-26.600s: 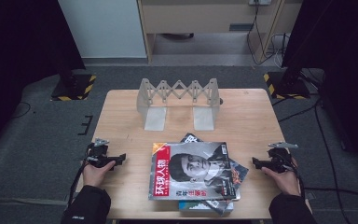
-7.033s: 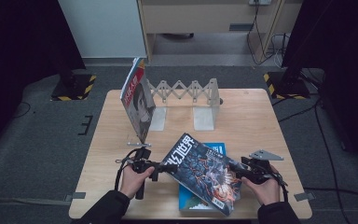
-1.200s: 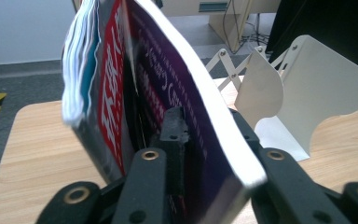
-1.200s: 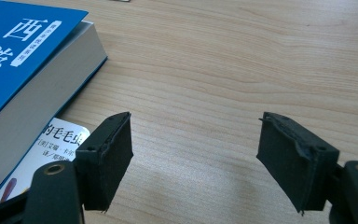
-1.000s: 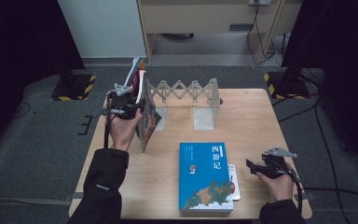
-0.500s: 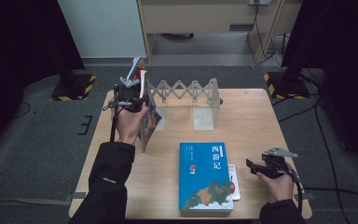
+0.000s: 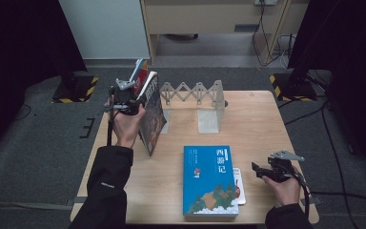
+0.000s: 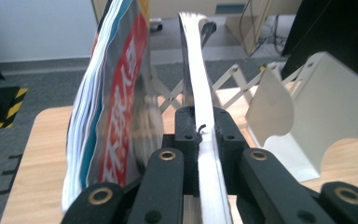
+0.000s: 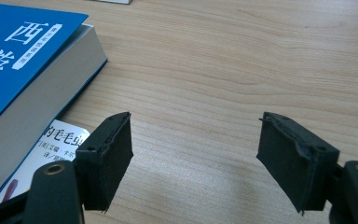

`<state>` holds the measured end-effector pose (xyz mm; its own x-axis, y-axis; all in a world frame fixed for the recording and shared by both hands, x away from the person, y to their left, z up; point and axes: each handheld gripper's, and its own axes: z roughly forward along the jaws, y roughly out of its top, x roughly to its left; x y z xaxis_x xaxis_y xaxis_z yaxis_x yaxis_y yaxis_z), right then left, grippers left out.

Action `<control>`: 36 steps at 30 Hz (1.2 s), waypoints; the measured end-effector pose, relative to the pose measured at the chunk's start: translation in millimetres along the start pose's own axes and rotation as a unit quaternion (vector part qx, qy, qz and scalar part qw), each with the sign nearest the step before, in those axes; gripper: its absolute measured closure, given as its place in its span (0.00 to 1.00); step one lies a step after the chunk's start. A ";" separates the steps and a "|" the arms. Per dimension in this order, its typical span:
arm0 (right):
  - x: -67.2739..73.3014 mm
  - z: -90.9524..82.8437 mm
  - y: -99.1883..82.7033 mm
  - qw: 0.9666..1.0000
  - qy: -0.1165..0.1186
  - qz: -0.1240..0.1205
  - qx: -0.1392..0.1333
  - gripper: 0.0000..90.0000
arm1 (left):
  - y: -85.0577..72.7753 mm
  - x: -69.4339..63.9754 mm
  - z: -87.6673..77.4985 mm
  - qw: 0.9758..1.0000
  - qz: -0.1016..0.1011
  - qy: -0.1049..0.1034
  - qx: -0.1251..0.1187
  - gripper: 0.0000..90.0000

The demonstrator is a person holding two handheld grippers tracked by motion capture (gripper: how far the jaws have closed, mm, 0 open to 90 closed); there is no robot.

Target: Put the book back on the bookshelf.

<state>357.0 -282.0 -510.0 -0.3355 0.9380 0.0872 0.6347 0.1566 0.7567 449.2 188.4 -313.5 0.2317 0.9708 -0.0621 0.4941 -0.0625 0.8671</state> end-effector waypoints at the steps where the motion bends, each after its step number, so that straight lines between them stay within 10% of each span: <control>1: -0.1 0.0 0.0 1.000 0.000 0.000 0.000 0.29 | 2.5 -1.6 0.1 1.000 0.002 -0.001 -0.005 0.91; 12: -1.1 0.4 0.5 1.000 0.001 0.001 -0.005 0.29 | 28.3 -7.8 21.9 0.999 -0.010 0.029 -0.034 0.91; 36: -0.7 0.5 0.3 1.000 0.003 -0.003 -0.003 0.30 | 3.3 -4.6 47.5 0.995 0.017 0.089 -0.043 0.91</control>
<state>357.7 -282.4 -510.1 -0.3423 0.9356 0.0865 0.6284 0.1596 0.7613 489.5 172.7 -333.9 0.0910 0.9945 0.0508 0.4131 -0.0841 0.9068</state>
